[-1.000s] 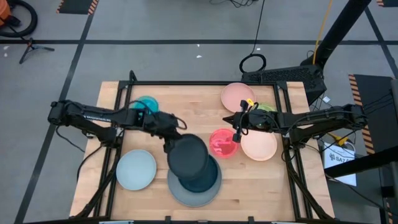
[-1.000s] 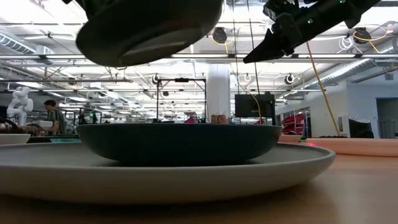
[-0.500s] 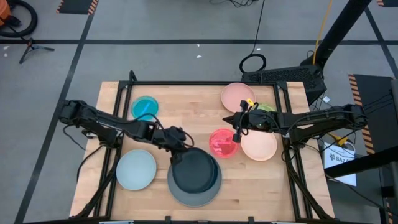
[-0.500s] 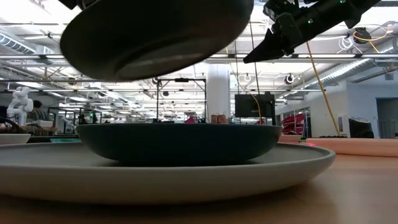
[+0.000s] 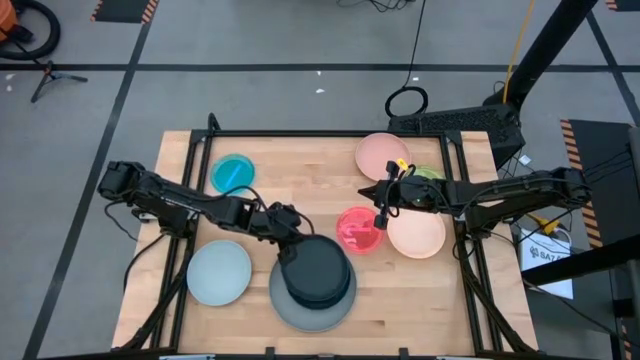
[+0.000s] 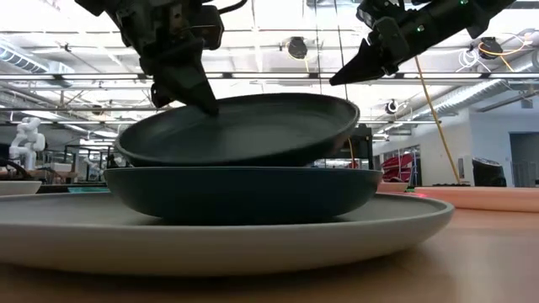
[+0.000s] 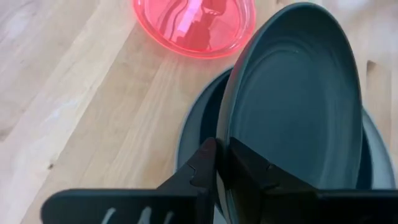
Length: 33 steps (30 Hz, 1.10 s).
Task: Stack plastic plates
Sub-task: Stack the black plate on top of the dark blue plate, then stack the pink plate on top of the black plate
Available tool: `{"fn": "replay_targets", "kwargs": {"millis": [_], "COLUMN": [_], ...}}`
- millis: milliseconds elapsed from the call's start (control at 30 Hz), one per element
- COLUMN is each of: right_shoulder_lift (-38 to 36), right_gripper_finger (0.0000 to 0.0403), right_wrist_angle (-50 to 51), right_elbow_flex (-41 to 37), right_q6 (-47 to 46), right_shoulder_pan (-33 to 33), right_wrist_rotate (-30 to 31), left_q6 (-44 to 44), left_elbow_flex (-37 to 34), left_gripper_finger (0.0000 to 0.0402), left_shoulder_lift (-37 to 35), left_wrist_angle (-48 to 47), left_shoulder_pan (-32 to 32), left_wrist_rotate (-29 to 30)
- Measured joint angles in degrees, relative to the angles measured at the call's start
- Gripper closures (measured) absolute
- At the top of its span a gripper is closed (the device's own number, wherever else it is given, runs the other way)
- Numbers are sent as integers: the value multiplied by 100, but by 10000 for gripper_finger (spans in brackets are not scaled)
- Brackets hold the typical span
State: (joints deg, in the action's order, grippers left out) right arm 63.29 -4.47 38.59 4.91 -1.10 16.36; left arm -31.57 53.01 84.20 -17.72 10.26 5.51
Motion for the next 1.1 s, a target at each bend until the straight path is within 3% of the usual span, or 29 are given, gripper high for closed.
{"fn": "replay_targets", "kwargs": {"millis": [467,833,1100], "right_shoulder_lift": [0,0,0], "right_gripper_finger": [401,401,401], "right_wrist_angle": [0,2,2], "right_elbow_flex": [0,0,0], "right_q6": [0,-109,-516], "right_shoulder_pan": [0,0,-17], "right_wrist_rotate": [0,8,98], "left_q6": [122,324,1259], "left_elbow_flex": [0,0,0], "left_gripper_finger": [357,271,266], "left_shoulder_lift": [0,-2,-223], "left_wrist_angle": [-20,7,-116], "left_shoulder_pan": [-2,-27,-137], "left_wrist_rotate": [10,154,161]}}
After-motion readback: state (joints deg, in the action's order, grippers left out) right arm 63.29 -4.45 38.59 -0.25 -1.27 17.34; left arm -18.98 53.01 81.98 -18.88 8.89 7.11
